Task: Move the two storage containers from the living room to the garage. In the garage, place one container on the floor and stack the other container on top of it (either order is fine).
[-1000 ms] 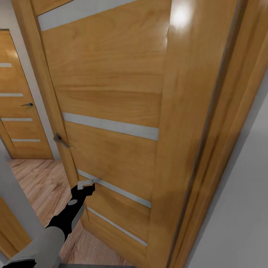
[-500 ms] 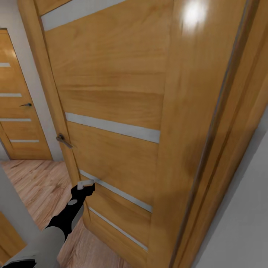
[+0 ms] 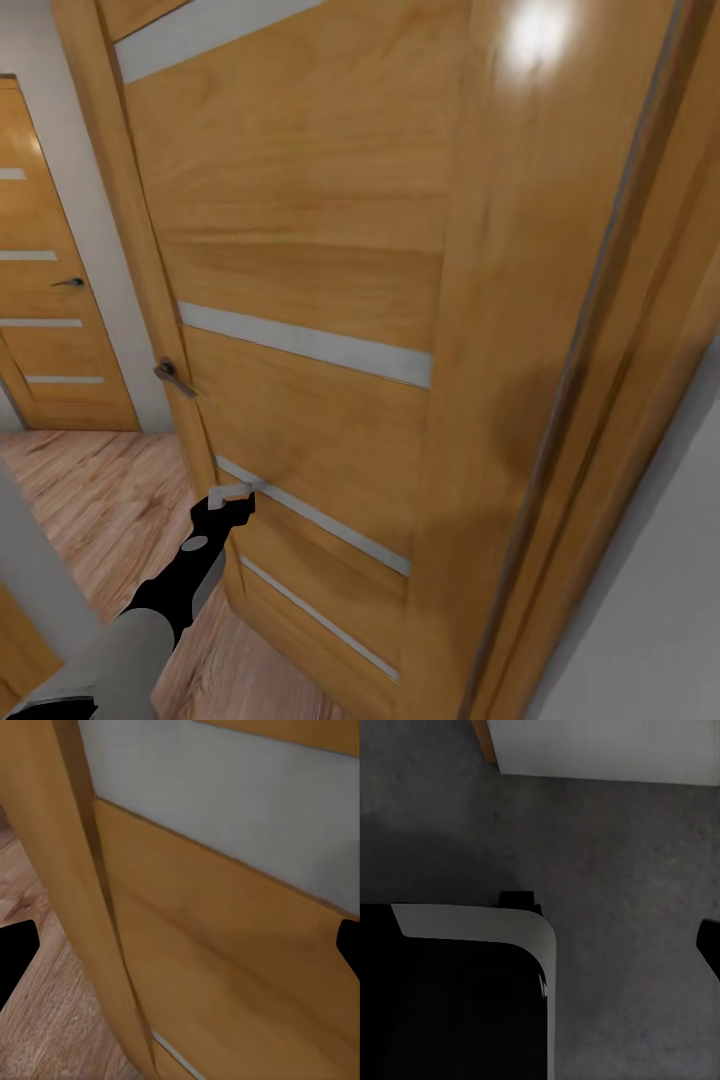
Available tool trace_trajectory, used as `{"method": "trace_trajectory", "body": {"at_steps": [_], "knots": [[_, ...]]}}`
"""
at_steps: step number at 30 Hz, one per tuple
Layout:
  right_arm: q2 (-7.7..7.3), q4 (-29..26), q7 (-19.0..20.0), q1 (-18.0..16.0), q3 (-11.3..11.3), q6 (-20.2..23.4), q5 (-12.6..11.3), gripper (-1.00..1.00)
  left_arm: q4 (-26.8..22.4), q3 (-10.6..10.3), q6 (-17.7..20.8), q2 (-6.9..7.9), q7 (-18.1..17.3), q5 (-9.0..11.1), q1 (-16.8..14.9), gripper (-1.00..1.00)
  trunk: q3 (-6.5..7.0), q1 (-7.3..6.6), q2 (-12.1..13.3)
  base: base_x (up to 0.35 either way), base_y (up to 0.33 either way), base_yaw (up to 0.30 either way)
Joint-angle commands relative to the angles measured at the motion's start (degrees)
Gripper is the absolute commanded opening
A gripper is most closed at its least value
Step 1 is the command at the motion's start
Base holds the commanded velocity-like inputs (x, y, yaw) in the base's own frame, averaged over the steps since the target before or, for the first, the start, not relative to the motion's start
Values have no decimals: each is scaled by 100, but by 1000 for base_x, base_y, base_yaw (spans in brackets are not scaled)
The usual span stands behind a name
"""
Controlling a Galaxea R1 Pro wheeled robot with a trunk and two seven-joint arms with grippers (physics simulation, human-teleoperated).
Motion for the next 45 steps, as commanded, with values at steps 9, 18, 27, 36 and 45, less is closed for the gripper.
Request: {"method": "trace_trajectory", "body": {"at_steps": [9, 18, 27, 36, 45], "knots": [[-1, 5, -1, -3, 3, -19, 1, 100, -3, 5, -20, -2, 1, -7, -9, 100, -5, 1, -3, 53, 0, 0], [-1, 5, -1, -3, 3, -19, 1, 100, -3, 10, -31, -1, 0, -7, -7, 100, -5, 1, -3, -20, 0, 0], [-1, 5, -1, -3, 3, -19, 1, 100, -3, 11, -172, 6, -3, -7, -7, 100, -5, 1, -3, -267, 0, 0], [-5, 5, -1, -3, 3, -19, 0, 100, -3, 11, -186, 7, -4, -7, -7, 100, -5, 1, -3, -56, 0, 0], [-6, 5, -1, -3, 3, -42, 1, 100, -3, 11, -187, 7, -4, -7, -7, 100, -5, 1, -3, -3, 0, 0]]}}
